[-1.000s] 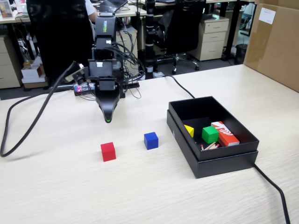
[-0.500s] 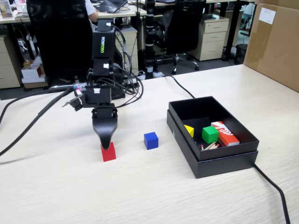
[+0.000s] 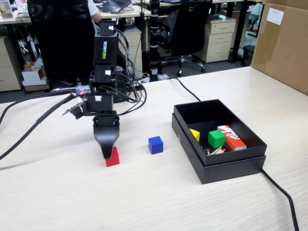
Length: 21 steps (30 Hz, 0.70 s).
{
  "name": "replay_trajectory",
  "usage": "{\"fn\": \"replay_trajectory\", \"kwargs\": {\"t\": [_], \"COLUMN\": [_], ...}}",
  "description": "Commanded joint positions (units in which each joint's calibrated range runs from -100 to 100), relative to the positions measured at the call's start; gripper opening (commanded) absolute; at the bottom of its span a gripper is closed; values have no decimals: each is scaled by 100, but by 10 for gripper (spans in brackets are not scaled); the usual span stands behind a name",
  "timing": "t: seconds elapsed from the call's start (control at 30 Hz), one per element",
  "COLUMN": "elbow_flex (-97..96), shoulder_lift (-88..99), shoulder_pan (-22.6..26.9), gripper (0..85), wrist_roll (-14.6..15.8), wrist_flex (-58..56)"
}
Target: Put the red cube on top of the blue cube
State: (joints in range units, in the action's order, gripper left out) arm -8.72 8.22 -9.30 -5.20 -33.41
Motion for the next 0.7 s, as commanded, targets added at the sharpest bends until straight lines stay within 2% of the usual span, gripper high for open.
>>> {"fn": "replay_trajectory", "kwargs": {"t": [0.0, 0.5, 0.53, 0.67], "elbow_flex": [292, 292, 282, 264], "shoulder_lift": [67, -300, -323, -300], "shoulder_pan": [0, 5, 0, -10], "gripper": [443, 434, 379, 249], "wrist_roll": [-59, -200, -249, -308], "wrist_flex": [-15, -15, -15, -15]}}
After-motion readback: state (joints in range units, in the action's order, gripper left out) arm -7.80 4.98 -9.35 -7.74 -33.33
